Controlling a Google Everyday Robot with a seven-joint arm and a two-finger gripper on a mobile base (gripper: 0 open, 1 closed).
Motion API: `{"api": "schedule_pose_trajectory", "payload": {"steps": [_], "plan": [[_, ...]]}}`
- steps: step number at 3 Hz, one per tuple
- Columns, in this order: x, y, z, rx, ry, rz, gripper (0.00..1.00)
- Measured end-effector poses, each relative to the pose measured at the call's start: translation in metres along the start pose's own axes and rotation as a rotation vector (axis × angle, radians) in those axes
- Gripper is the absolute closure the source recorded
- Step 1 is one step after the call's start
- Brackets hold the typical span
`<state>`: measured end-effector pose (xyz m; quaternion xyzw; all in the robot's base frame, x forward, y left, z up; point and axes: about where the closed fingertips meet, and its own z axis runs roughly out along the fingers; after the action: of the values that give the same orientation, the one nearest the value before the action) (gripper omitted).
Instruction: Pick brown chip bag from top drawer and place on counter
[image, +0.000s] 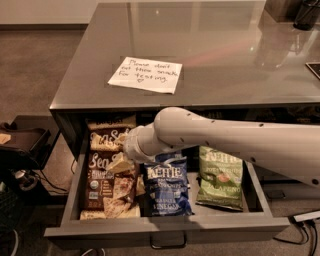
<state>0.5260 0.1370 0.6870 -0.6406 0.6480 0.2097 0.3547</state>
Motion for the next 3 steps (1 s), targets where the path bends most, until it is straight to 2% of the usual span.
{"api": "schedule_pose_trajectory", "payload": {"steps": [2,3], "plan": [[-0.020,-0.002,-0.048,0.000,-0.061,0.086,0.98],[-0.028,-0.005,-0.082,0.014,-0.107,0.109,1.00]]}}
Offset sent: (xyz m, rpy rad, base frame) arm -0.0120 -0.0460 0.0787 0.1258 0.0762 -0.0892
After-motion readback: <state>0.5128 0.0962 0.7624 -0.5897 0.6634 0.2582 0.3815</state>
